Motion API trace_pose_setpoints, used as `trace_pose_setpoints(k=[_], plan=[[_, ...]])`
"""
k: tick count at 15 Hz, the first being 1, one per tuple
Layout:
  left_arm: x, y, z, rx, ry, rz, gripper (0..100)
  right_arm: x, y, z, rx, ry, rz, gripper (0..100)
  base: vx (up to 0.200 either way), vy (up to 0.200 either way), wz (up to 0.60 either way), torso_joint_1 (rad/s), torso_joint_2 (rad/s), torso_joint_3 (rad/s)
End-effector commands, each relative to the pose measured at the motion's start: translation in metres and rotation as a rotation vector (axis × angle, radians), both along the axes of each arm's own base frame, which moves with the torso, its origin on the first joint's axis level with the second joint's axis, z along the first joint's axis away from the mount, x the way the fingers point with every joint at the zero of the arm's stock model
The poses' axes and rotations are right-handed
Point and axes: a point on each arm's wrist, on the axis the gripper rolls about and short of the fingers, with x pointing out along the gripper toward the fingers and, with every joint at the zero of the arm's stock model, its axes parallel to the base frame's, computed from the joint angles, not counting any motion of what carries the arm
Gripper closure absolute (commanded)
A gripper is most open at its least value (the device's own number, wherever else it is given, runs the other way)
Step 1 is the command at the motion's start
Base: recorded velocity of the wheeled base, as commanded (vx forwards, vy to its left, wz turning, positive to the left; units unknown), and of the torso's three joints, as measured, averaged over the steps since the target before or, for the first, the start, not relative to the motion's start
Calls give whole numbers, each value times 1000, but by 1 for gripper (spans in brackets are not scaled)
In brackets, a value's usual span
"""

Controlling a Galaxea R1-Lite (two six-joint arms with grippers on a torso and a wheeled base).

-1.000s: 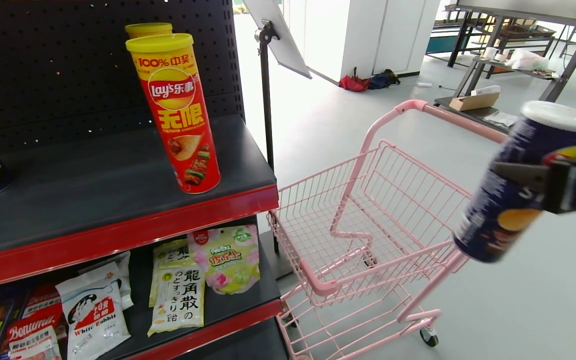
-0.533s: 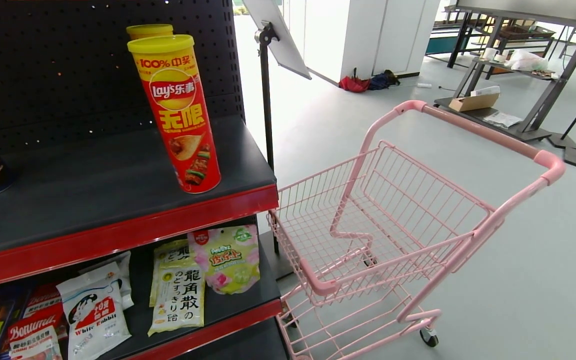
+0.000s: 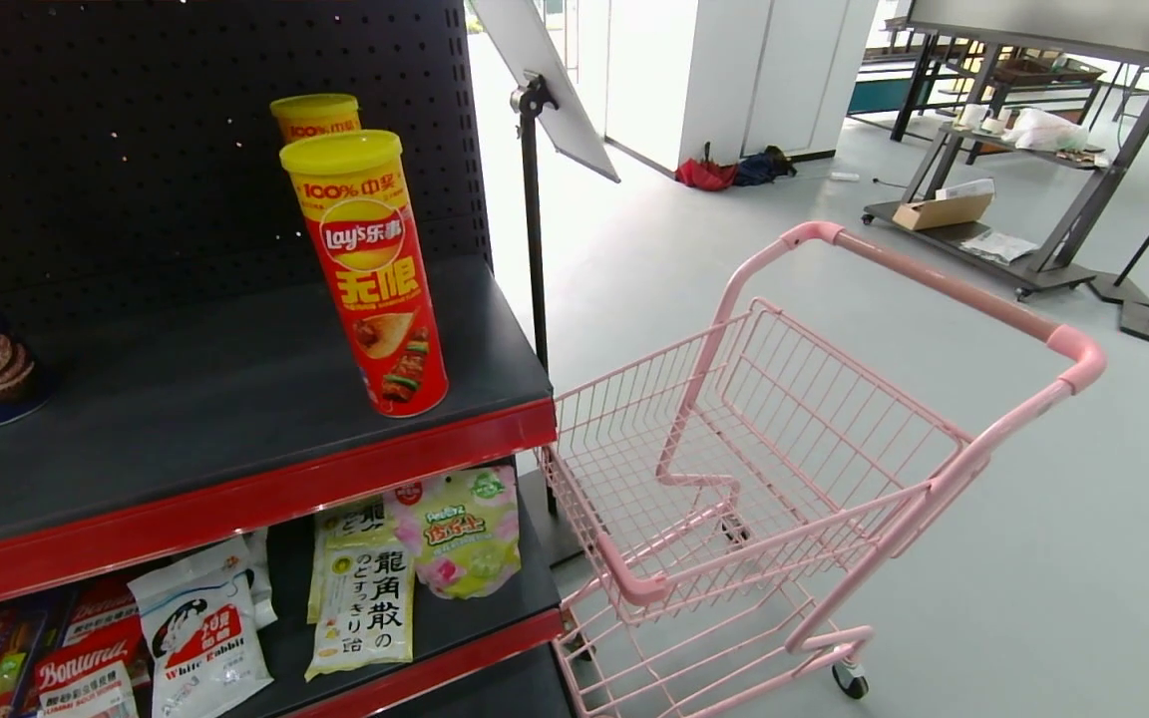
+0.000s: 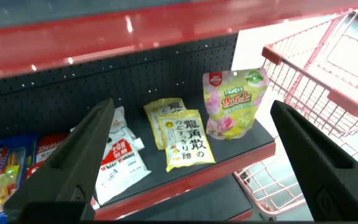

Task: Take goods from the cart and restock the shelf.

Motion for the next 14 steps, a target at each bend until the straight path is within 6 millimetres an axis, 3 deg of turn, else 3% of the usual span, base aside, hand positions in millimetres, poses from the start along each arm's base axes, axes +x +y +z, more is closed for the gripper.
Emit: trace_pose_setpoints(k=[1, 5, 14], plan=[[0, 0, 0, 0, 0, 0, 0, 1, 0, 0, -1, 6, 4, 100, 0, 0, 0, 212, -544, -364], [0, 0, 0, 0, 0, 2, 0, 4, 1, 1, -2, 21, 9, 100, 0, 0, 0, 220, -576, -355], [0, 0, 0, 0, 0, 0, 0, 11, 2, -2, -8, 62, 5, 100, 0, 0, 0, 167, -394, -231]])
